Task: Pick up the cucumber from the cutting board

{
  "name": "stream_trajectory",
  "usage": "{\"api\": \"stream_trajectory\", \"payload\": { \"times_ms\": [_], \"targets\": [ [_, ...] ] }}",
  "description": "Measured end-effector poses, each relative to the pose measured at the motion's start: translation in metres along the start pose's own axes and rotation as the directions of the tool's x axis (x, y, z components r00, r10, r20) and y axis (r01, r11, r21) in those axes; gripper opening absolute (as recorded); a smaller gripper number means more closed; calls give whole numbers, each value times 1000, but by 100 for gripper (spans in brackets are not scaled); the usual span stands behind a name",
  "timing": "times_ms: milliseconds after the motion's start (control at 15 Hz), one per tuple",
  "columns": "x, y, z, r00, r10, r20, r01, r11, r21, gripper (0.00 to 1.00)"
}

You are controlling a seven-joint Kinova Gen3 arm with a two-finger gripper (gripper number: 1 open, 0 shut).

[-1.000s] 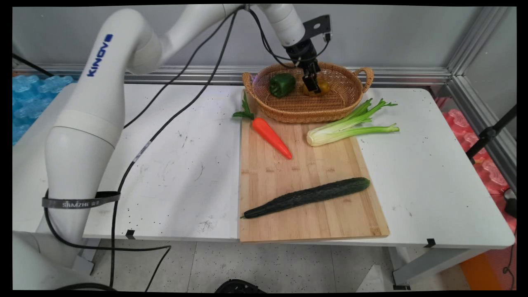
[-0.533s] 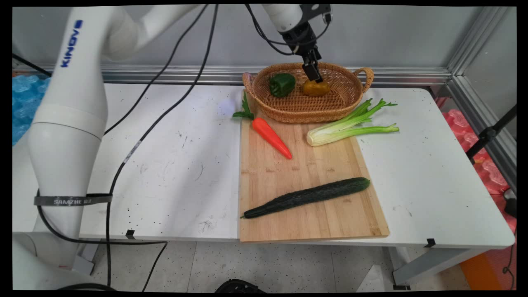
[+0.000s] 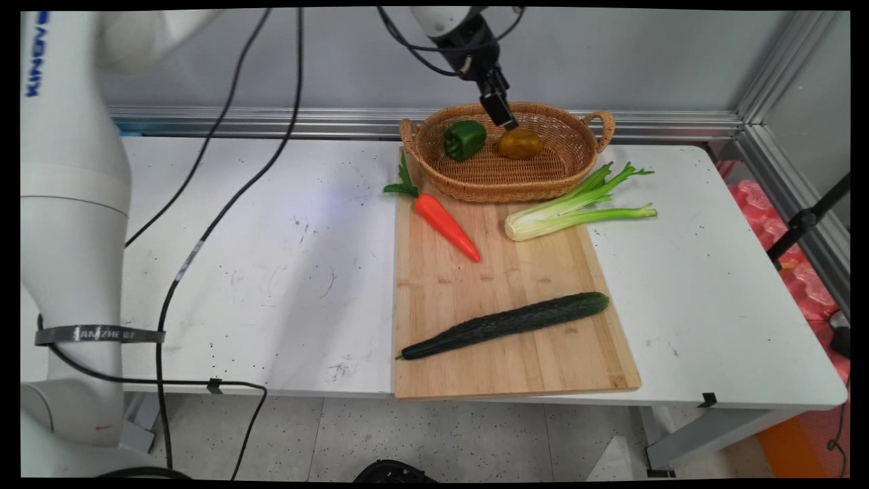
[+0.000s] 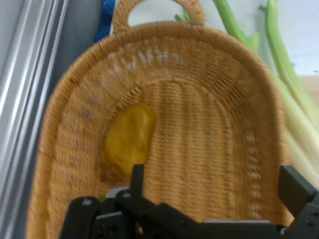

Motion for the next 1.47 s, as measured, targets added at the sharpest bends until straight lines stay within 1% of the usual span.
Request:
{"api": "stream_trajectory", "payload": {
  "times_ms": [400,667,1000,1267,1467],
  "targets": [
    [-26,43,-57,998,-64,28,65,998,-27,100],
    [-44,66,-89,995,-85,46,87,995,-46,100],
    [-75,98,-131,993,-93,67,98,992,-84,100],
    [-92,117,-155,993,-92,72,100,989,-113,100],
    [-107,137,-177,993,-96,72,106,985,-139,100]
  ]
}}
